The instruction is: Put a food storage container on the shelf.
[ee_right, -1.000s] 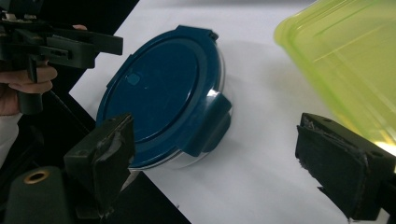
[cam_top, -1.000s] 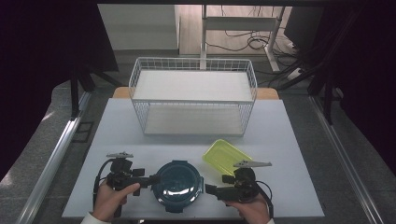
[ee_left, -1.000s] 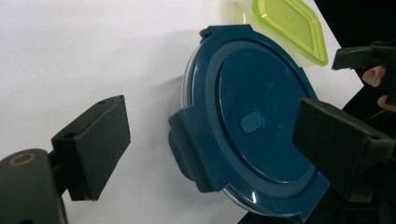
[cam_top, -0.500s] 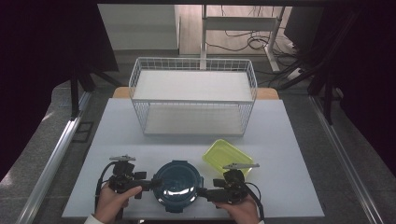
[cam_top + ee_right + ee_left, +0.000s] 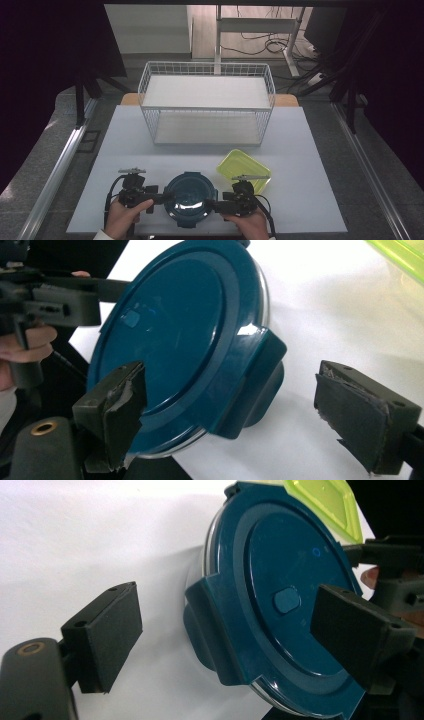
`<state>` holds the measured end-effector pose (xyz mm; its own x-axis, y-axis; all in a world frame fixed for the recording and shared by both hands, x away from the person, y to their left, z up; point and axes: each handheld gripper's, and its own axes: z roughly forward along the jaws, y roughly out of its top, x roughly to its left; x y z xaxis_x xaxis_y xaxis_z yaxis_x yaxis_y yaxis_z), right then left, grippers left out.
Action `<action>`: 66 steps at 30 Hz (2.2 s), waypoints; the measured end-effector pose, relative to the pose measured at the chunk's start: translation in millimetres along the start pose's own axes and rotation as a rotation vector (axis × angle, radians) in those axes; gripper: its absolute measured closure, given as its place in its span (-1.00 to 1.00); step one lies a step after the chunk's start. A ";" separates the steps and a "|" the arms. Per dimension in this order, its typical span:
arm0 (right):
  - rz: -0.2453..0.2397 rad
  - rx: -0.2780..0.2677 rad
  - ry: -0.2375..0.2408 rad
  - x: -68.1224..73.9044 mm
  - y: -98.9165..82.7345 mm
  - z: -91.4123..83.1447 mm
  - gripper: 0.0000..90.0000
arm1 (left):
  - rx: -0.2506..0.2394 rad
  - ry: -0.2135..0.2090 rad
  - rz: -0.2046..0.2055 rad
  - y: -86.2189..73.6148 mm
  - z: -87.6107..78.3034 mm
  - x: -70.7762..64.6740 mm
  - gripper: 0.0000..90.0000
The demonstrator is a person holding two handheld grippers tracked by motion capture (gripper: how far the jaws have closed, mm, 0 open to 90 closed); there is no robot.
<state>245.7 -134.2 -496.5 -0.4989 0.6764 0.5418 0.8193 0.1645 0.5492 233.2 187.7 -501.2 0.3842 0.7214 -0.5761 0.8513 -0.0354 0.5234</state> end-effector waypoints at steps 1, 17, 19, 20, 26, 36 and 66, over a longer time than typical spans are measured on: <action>0.006 -0.003 -0.002 -0.7 0.2 1.2 -0.70 | 0.002 -0.002 -0.001 -0.2 1.1 0.3 -0.71; 0.081 0.025 0.036 -1.6 0.8 20.9 -0.75 | 0.042 -0.072 -0.046 -3.0 18.1 6.4 -0.76; 0.098 0.028 0.048 -2.7 0.9 22.6 -0.75 | 0.043 -0.087 -0.057 -3.1 19.6 7.6 -0.76; 0.106 0.030 0.053 -3.3 0.9 23.5 -0.75 | 0.043 -0.094 -0.064 -3.0 20.4 8.4 -0.76; 0.132 0.040 0.087 -3.7 0.4 27.9 -0.73 | 0.056 -0.130 -0.078 -3.4 24.5 7.1 -0.71; 0.185 0.043 0.118 -7.1 0.6 29.0 -0.63 | 0.060 -0.162 -0.107 -3.7 25.3 7.2 -0.55; 0.247 0.025 0.121 -10.3 1.9 17.0 -0.28 | 0.047 -0.132 -0.165 -3.5 19.6 3.7 -0.38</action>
<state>257.2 -128.7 -511.8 -0.3121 0.6081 0.7300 0.9262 0.0238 0.3762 238.7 177.0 -517.4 0.2792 0.6236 -0.7302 0.9210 0.0412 0.3873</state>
